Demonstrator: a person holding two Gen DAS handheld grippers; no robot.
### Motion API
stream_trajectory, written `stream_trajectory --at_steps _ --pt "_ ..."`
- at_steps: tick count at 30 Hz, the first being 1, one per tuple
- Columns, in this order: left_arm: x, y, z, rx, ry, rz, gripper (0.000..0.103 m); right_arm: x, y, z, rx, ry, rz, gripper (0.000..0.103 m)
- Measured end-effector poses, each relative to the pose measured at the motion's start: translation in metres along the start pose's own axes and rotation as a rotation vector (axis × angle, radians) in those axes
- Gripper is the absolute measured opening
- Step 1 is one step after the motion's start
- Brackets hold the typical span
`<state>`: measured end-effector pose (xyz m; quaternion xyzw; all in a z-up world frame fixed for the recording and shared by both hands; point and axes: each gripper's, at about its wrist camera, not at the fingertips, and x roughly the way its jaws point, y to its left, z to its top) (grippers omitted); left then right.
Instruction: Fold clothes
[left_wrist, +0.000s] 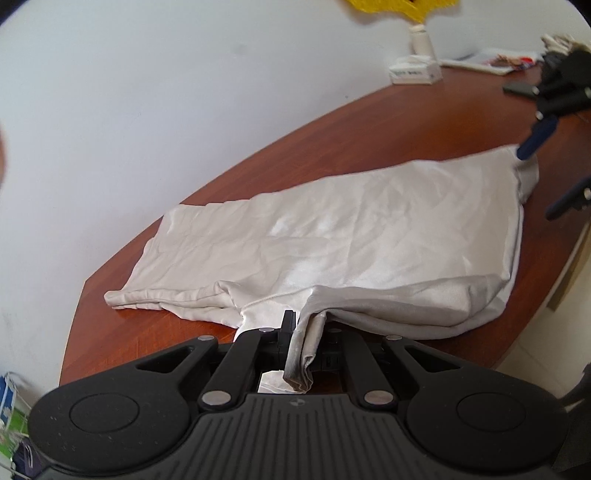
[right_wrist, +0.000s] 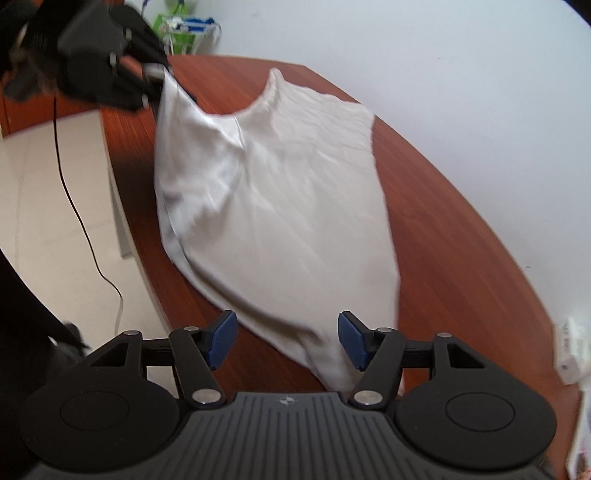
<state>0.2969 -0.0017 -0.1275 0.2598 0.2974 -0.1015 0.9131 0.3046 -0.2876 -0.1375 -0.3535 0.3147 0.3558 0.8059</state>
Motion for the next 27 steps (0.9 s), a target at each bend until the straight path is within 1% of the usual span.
stream_trajectory --at_steps 2,3,7,8,12,17,22,27 --pt "-0.001 0.002 0.006 0.001 -0.013 0.002 0.005 -0.001 0.001 -0.007 -0.026 0.004 -0.026 0.071" --pt "-0.002 0.002 0.008 0.003 -0.022 0.008 0.005 -0.001 0.002 -0.008 -0.036 0.001 -0.036 0.073" --pt "-0.006 0.003 0.019 -0.004 -0.047 0.028 0.004 -0.005 0.012 0.0 -0.042 -0.058 -0.023 0.08" --pt "-0.007 0.004 0.021 -0.007 -0.053 0.033 0.004 -0.005 0.018 0.006 -0.048 -0.088 -0.013 0.083" --pt "-0.007 0.008 0.032 -0.02 -0.065 0.049 0.004 -0.003 0.039 0.028 -0.064 -0.175 0.012 0.084" --pt "-0.008 0.015 0.042 -0.046 -0.066 0.053 0.005 0.009 0.065 0.05 -0.083 -0.246 0.024 0.084" --pt "-0.01 0.023 0.051 -0.087 -0.059 0.055 0.005 0.022 0.08 0.051 -0.081 -0.246 -0.017 0.084" --pt "-0.014 0.031 0.057 -0.11 -0.067 0.069 0.005 0.027 0.076 0.034 -0.066 -0.21 -0.102 0.084"
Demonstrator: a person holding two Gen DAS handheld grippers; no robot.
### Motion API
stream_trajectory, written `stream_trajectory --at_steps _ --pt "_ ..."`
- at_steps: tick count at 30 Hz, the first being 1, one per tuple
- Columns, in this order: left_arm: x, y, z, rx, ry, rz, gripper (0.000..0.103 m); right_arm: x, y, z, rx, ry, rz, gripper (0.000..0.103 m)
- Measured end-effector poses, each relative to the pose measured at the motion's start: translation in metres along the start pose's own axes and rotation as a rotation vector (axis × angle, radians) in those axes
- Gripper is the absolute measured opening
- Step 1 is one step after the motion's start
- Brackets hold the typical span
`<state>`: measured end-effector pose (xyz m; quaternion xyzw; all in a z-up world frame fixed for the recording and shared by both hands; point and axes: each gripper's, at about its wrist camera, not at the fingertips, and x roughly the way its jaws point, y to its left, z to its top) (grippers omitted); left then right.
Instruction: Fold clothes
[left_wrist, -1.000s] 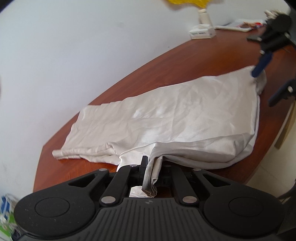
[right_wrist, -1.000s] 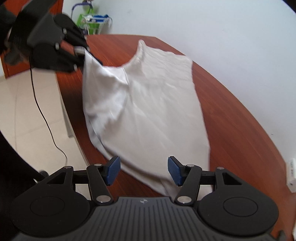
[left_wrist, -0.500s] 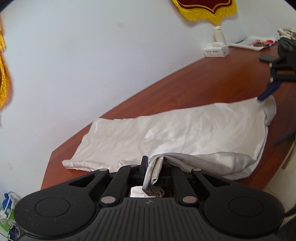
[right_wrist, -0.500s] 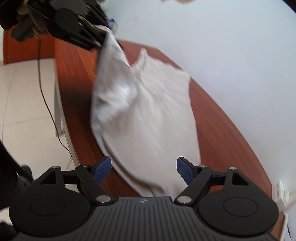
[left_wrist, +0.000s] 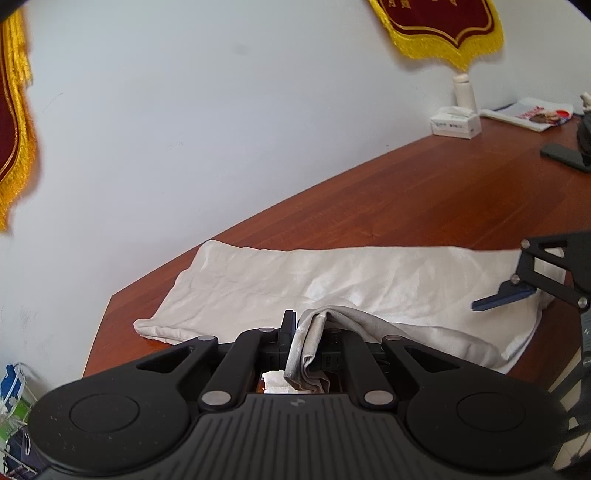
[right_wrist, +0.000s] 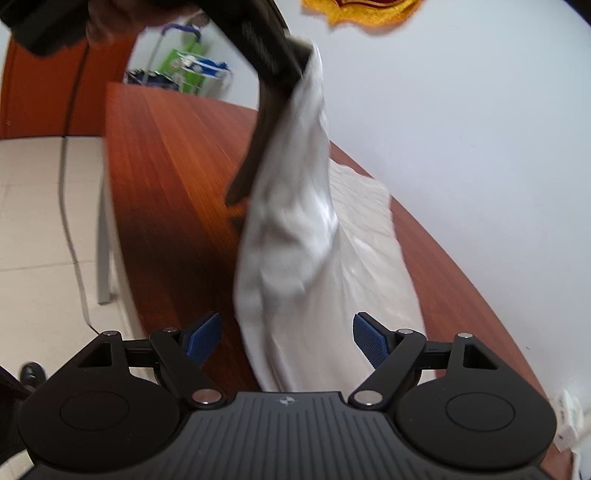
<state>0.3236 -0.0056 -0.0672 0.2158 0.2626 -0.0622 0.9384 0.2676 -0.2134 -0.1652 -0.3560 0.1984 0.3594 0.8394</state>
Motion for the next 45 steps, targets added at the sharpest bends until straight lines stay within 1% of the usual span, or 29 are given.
stream_trajectory --at_steps 6,13,19,20,22,28,29,30,31,32,36,40,42,43,45 --pt "-0.001 0.005 0.005 -0.017 -0.006 0.014 0.005 -0.002 -0.015 -0.024 0.015 0.043 -0.09 0.083" --pt "0.0 0.007 0.007 -0.02 -0.007 0.032 0.005 -0.013 -0.031 -0.049 -0.003 0.087 -0.141 0.082" --pt "0.002 0.009 0.006 -0.025 0.0 0.042 0.005 -0.023 -0.037 -0.066 -0.073 0.096 -0.167 0.08" --pt "0.003 0.009 0.005 -0.027 0.002 0.043 0.005 -0.024 -0.038 -0.069 -0.092 0.096 -0.161 0.077" --pt "0.004 0.01 0.005 -0.028 0.004 0.047 0.005 -0.023 -0.042 -0.074 -0.114 0.097 -0.148 0.074" --pt "0.006 0.011 0.002 -0.032 0.017 0.048 0.005 -0.026 -0.05 -0.078 -0.166 0.091 -0.089 0.056" --pt "0.006 0.011 0.001 -0.031 0.021 0.046 0.005 -0.027 -0.051 -0.078 -0.175 0.093 -0.079 0.045" --pt "0.006 0.01 0.0 -0.028 0.024 0.043 0.005 -0.027 -0.053 -0.077 -0.18 0.097 -0.07 0.033" --pt "0.006 0.01 -0.002 -0.024 0.028 0.04 0.005 -0.028 -0.056 -0.075 -0.177 0.104 -0.061 0.026" --pt "0.005 0.008 -0.005 -0.019 0.034 0.035 0.005 -0.029 -0.059 -0.073 -0.171 0.108 -0.058 0.018" --pt "0.001 0.004 -0.013 -0.007 0.052 0.011 0.004 -0.041 -0.072 -0.067 -0.157 0.113 -0.061 0.01" --pt "-0.006 -0.001 -0.027 0.001 0.082 -0.034 0.004 -0.057 -0.08 -0.061 -0.17 0.115 -0.078 0.01" --pt "-0.01 -0.005 -0.034 0.007 0.097 -0.063 0.004 -0.059 -0.091 -0.059 -0.176 0.125 -0.08 0.009" --pt "-0.012 -0.006 -0.036 0.003 0.102 -0.075 0.004 -0.06 -0.096 -0.058 -0.178 0.13 -0.08 0.009" --pt "-0.019 -0.012 -0.041 -0.031 0.116 -0.124 0.004 -0.063 -0.108 -0.057 -0.18 0.148 -0.079 0.009"
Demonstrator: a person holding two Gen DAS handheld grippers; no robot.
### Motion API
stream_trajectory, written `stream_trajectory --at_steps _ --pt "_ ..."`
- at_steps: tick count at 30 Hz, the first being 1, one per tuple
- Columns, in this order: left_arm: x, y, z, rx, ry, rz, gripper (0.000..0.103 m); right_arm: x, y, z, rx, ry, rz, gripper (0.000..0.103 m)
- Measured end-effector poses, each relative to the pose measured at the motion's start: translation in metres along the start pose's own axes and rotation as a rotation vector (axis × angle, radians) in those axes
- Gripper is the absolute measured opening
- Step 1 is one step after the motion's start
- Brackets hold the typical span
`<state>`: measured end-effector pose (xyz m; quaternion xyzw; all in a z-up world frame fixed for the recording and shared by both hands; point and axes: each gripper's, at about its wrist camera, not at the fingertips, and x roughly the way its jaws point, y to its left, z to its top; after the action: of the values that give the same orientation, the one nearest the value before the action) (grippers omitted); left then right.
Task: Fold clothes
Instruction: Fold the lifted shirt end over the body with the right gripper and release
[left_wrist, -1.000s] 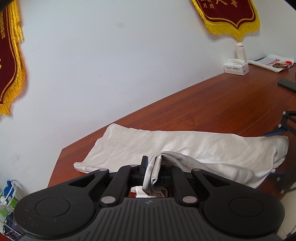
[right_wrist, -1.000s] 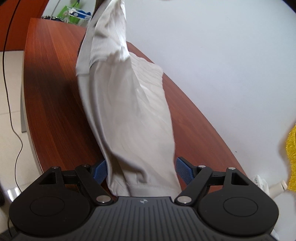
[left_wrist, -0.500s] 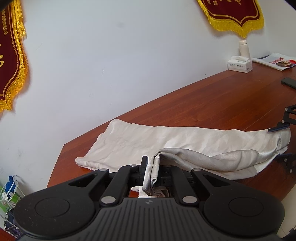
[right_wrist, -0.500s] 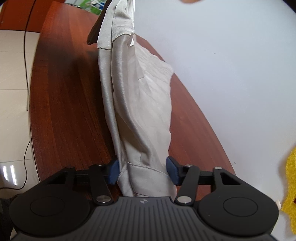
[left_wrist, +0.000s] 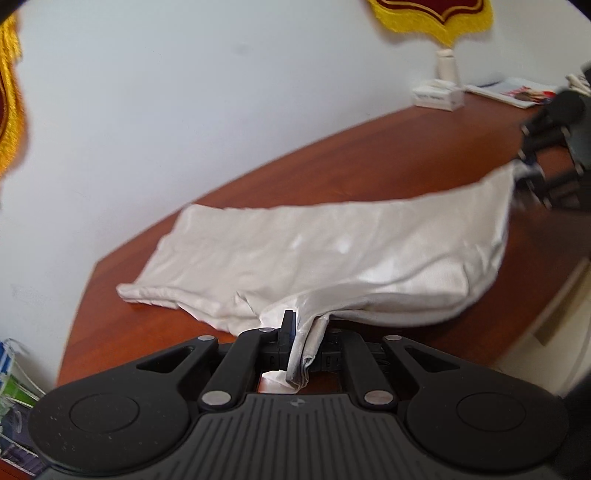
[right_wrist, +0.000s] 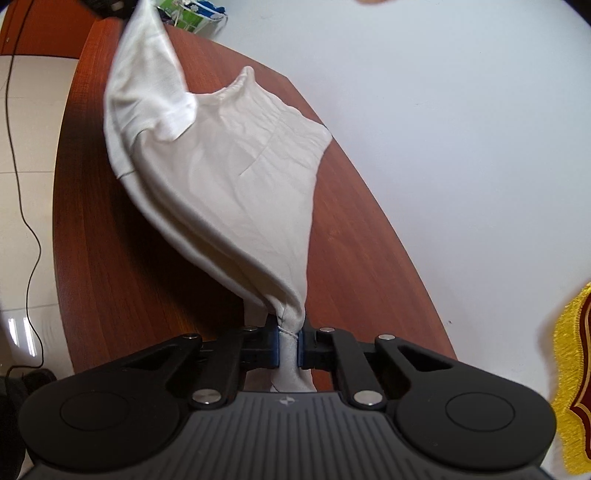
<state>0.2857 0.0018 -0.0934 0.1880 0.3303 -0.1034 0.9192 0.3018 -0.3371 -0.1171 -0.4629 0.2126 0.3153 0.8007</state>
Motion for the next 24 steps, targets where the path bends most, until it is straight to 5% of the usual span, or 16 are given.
stream_trajectory --at_steps 11,24 --pt "-0.031 -0.03 -0.009 -0.145 0.011 -0.177 0.004 -0.035 -0.041 0.012 -0.051 0.031 -0.055 0.009" --pt "-0.002 0.044 -0.006 -0.358 0.03 -0.184 0.004 0.02 -0.086 0.108 -0.205 -0.057 -0.104 0.009"
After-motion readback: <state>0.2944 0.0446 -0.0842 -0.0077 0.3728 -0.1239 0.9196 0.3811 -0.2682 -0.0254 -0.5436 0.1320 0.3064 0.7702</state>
